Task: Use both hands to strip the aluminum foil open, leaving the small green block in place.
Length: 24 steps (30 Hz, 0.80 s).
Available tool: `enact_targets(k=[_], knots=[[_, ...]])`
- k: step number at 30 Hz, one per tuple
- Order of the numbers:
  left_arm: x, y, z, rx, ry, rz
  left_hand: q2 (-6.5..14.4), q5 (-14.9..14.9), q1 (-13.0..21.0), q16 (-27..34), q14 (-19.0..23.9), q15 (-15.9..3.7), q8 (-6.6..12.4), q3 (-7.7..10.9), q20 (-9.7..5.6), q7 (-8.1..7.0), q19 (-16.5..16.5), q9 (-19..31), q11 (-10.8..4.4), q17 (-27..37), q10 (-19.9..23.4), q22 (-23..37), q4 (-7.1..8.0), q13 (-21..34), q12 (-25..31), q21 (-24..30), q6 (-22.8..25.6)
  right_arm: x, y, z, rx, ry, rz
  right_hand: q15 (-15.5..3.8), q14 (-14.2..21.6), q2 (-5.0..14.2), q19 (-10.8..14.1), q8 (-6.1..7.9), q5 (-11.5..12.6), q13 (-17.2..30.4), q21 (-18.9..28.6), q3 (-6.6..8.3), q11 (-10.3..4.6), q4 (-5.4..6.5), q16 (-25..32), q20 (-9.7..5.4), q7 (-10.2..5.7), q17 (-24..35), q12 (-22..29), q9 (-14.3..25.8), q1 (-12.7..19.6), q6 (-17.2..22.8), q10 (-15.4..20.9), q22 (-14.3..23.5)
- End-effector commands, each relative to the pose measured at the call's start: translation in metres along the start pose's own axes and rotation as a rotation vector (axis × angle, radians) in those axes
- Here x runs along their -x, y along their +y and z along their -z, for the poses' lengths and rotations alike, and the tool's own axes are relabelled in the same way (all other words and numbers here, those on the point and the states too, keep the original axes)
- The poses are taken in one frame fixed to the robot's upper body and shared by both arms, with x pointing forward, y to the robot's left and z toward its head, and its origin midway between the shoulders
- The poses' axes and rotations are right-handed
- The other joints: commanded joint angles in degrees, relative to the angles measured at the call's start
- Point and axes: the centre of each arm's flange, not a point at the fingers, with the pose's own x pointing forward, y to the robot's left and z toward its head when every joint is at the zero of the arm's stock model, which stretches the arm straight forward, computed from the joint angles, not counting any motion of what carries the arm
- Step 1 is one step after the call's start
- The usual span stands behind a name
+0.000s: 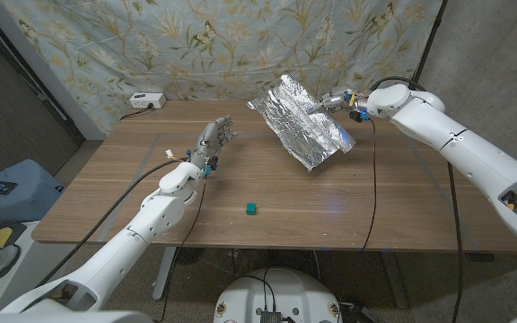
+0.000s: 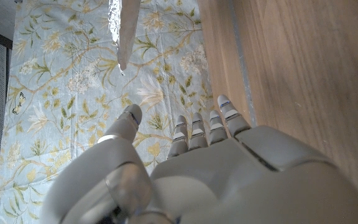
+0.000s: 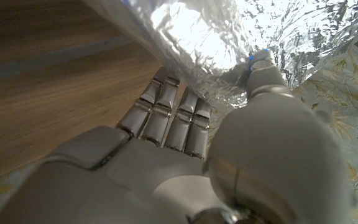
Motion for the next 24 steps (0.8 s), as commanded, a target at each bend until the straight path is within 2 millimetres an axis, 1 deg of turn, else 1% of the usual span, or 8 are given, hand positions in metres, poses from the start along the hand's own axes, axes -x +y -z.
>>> enact_targets(k=[1,6,7,13,18,21,23,24], knots=[[0.000,0.001,0.001,0.021,0.006,-0.005,0.1,0.6,1.0,0.2,0.5,0.33,-0.01,0.20,-0.07,0.34,1.4,0.2,0.70,0.0,0.3,0.1,-0.41,0.3,0.2,0.6,0.3,0.001,-0.007,0.017,-0.103,0.015,-0.006,-5.28,0.1,3.68,1.0,0.29,-0.2,0.3,0.5,0.07,0.89,0.14,-0.6,-0.23,-0.55,-0.2,0.3,0.3,2.1,1.5,0.1,0.2],[0.001,-0.001,-0.002,0.010,0.020,-0.001,0.1,0.7,1.3,0.2,0.8,0.48,-0.02,0.22,0.30,0.53,1.7,0.2,0.89,0.0,0.5,0.1,-0.55,0.3,0.2,0.7,0.4,0.001,-0.007,0.019,-0.137,0.010,-0.007,-5.25,-0.1,3.83,1.4,0.17,-0.2,0.3,0.7,-0.02,1.04,0.16,-0.6,-0.24,-0.40,-0.2,0.3,0.3,2.1,1.4,-0.1,0.1],[0.001,-0.002,-0.002,0.008,0.022,0.001,-0.4,0.8,1.6,0.2,1.1,0.09,0.12,0.07,-0.19,0.00,2.1,0.2,0.25,0.0,0.8,0.1,-0.81,0.3,0.3,0.7,0.9,0.001,-0.007,0.019,-0.146,0.009,-0.007,-5.25,-0.1,3.81,1.4,0.19,-0.3,0.2,0.7,-0.04,1.09,0.13,-0.6,-0.23,-0.36,-0.2,0.3,0.3,2.2,1.5,-0.1,0.1],[-0.003,-0.010,-0.006,0.007,0.047,0.017,-1.3,1.0,2.2,0.4,2.4,0.40,0.21,-0.30,0.51,0.52,3.2,0.2,0.86,0.0,1.9,0.0,-1.19,0.4,0.6,0.9,1.6,0.001,-0.006,0.020,-0.180,0.007,-0.005,-5.21,0.4,3.91,1.6,0.07,-0.3,0.3,0.7,-0.13,1.15,0.13,-0.5,-0.15,-0.11,-0.2,0.4,0.4,2.2,1.6,-0.1,0.1],[-0.007,-0.018,-0.011,0.024,0.078,0.030,-2.0,1.1,3.0,0.8,4.4,0.05,0.36,-0.71,0.42,0.94,4.9,0.2,0.72,0.0,3.3,0.0,-1.38,0.5,1.1,1.3,2.5,0.001,-0.005,0.021,-0.198,0.012,-0.002,-5.09,0.5,4.00,1.7,0.01,-0.4,0.4,0.7,-0.19,1.26,0.13,-0.4,-0.11,-0.02,-0.3,0.5,0.4,2.2,1.6,0.0,0.0],[-0.010,-0.026,-0.015,0.047,0.104,0.020,-2.5,1.1,3.5,0.9,5.4,0.03,0.40,-0.94,0.65,1.27,5.7,0.2,0.69,0.0,4.2,0.0,-1.44,0.5,1.3,1.5,3.0,0.001,-0.004,0.021,-0.203,0.012,0.000,-5.08,0.5,4.11,1.8,-0.03,-0.4,0.4,0.7,-0.21,1.26,0.15,-0.4,-0.09,0.12,-0.2,0.5,0.4,2.2,1.6,0.0,0.0],[-0.011,-0.028,-0.017,0.063,0.104,0.030,-2.9,1.1,4.0,1.0,6.3,0.17,0.65,-1.21,1.51,1.67,5.9,0.2,0.74,0.1,5.0,0.0,-1.46,0.6,1.5,1.4,4.0,0.001,-0.004,0.021,-0.202,0.013,0.001,-5.07,0.6,4.09,1.8,-0.07,-0.4,0.4,0.7,-0.30,1.20,0.20,-0.4,-0.10,0.15,-0.2,0.6,0.4,2.1,1.6,0.2,0.0],[-0.012,-0.029,-0.018,0.069,0.106,0.036,-3.1,1.1,4.1,1.1,6.7,0.18,0.65,-1.31,1.80,1.65,6.2,0.2,0.67,0.1,5.2,0.0,-1.47,0.6,1.6,1.4,4.1,0.001,-0.004,0.021,-0.206,0.016,0.002,-5.10,0.6,4.10,1.8,-0.08,-0.4,0.4,0.7,-0.29,1.20,0.18,-0.4,-0.11,0.17,-0.3,0.6,0.4,2.2,1.7,0.1,0.0]])
